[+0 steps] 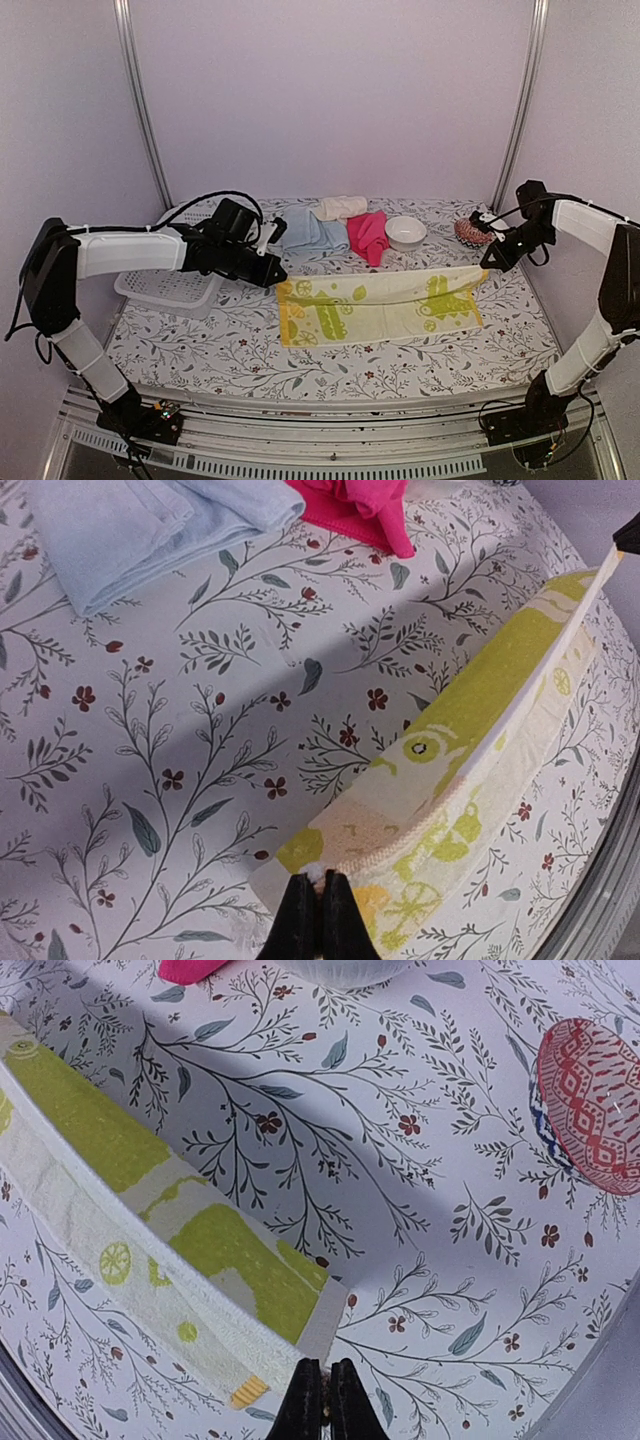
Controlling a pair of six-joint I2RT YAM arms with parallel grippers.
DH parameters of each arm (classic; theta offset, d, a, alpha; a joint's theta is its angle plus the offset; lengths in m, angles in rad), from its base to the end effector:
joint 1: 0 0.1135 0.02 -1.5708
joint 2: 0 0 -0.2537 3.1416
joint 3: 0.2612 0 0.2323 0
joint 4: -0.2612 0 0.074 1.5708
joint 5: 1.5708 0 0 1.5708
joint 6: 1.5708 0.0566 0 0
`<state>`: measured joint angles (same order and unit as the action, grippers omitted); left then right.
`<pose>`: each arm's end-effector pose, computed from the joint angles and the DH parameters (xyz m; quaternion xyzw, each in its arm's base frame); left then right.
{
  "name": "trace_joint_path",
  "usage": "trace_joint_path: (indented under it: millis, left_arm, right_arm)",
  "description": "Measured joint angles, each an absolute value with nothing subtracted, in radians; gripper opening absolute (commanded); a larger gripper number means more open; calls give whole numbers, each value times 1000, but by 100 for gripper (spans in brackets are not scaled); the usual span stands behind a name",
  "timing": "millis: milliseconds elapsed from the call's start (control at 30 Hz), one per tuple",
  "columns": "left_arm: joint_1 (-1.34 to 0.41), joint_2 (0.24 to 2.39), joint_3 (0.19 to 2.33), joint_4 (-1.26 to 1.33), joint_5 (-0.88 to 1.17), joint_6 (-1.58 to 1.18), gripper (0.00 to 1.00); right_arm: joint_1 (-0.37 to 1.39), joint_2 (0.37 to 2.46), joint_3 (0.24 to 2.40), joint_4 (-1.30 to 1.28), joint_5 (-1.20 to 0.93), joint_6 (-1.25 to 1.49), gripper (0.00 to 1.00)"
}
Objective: Roll the towels
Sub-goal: Fold the towel at the center of the board.
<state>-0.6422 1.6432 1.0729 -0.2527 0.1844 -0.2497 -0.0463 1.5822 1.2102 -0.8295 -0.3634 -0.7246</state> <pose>0.2723 -0.2166 0.2008 0.2137 0.9026 -0.2342 0.2912 0.3002 0.0062 0.2231 -0.3529 0.9007 0.0967 0.2341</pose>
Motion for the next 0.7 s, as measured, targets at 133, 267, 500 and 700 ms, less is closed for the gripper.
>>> trace_joint_path:
  millis: [133,267,500,700]
  left_arm:
    - [-649,1643,1065,-261,202,-246,0]
    - [-656,1643,1056,-276,220,-239,0]
    - [-696,1643,1013,-302,236,-234,0]
    - [-739,1668,1003,-340,244,-216,0]
  right_arm:
    - [-47,1567,1177,-830,-364,-743,3]
    - [-47,1556,1124,-833,-371,-770,3]
    - [-47,1495,1005,-849,-377,-849,3]
    - [-48,1488,919,-843,-377,-908,3]
